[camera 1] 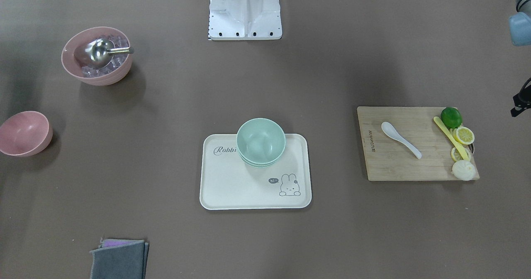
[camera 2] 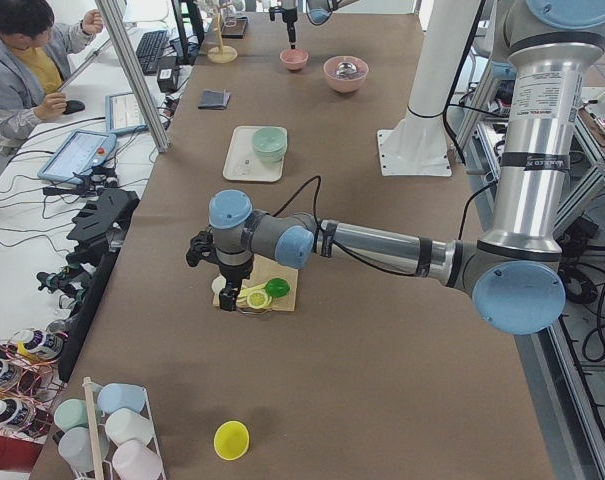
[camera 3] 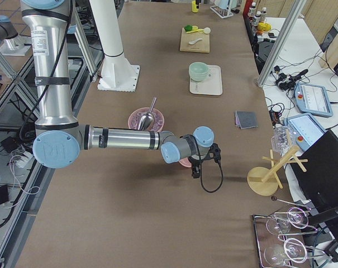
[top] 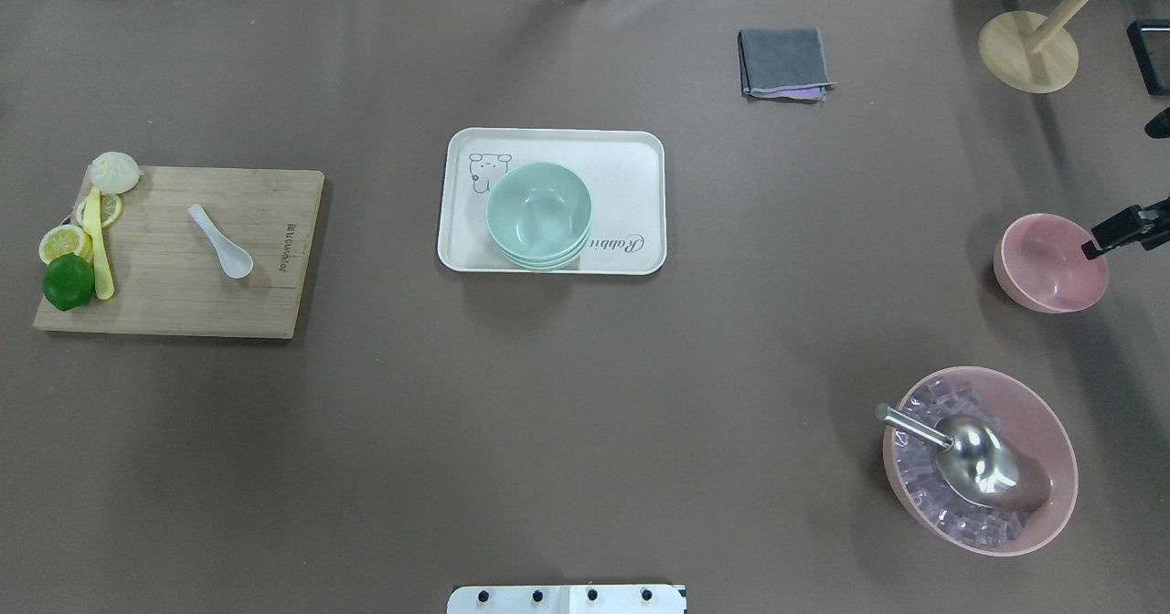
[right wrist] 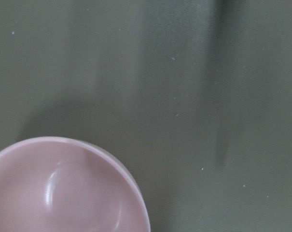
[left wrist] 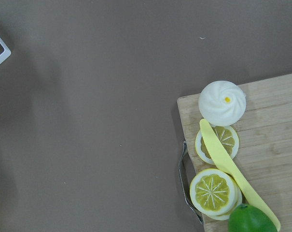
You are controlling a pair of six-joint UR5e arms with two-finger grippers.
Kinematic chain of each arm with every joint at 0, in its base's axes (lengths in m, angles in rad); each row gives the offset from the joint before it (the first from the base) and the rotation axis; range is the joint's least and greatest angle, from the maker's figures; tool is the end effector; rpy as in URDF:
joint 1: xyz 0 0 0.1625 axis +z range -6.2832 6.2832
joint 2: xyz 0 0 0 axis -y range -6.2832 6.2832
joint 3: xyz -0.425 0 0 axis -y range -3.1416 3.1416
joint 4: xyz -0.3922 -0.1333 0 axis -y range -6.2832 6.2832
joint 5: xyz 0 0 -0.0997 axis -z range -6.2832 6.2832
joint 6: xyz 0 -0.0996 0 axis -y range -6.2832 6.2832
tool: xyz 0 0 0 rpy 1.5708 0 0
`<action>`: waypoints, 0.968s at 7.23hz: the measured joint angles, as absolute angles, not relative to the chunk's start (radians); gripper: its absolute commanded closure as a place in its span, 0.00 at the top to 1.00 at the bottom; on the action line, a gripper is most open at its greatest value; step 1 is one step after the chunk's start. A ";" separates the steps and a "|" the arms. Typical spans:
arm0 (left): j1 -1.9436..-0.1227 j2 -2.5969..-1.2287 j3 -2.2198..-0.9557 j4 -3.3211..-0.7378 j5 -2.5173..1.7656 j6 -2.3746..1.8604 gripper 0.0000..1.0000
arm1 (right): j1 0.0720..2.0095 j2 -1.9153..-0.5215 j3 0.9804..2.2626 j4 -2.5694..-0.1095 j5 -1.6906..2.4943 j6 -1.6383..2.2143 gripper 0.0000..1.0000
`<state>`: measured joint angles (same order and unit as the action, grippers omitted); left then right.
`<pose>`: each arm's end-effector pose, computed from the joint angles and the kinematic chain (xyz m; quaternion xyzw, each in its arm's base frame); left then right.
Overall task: Stack pink bowl on green and place spoon
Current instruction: 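Lower the right gripper onto the rim of the pink bowl and grasp it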
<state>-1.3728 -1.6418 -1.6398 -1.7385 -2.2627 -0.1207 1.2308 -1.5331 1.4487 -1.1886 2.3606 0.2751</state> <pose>0.0372 -0.5400 0.5746 0.0892 0.3537 0.0878 0.9269 -0.1153 -0.5136 0.6580 0.0153 -0.4041 -0.0867 0.9105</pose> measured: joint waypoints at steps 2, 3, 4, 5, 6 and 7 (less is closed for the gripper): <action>-1.373 -1.643 -1.639 -1.738 -2.262 -0.123 0.98 | 1.207 -1.532 1.438 -1.188 2.361 0.287 0.00; -1.373 -1.643 -1.640 -1.738 -2.262 -0.124 0.98 | 1.198 -1.532 1.438 -1.187 2.362 0.289 0.00; -1.373 -1.643 -1.641 -1.738 -2.262 -0.125 0.98 | 1.193 -1.532 1.439 -1.187 2.366 0.291 0.00; -1.373 -1.644 -1.641 -1.737 -2.265 -0.138 0.98 | 1.192 -1.530 1.441 -1.188 2.377 0.292 0.00; -1.365 -1.650 -1.642 -1.738 -2.268 -0.183 0.98 | 1.193 -1.522 1.449 -1.190 2.411 0.308 0.00; -1.342 -1.665 -1.643 -1.740 -2.271 -0.248 0.98 | 1.198 -1.496 1.477 -1.195 2.464 0.386 0.00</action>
<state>-1.3418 -1.6654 -1.6435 -1.7396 -2.2709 -0.2484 1.1983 -1.4955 1.4769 -1.1947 2.4637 0.3860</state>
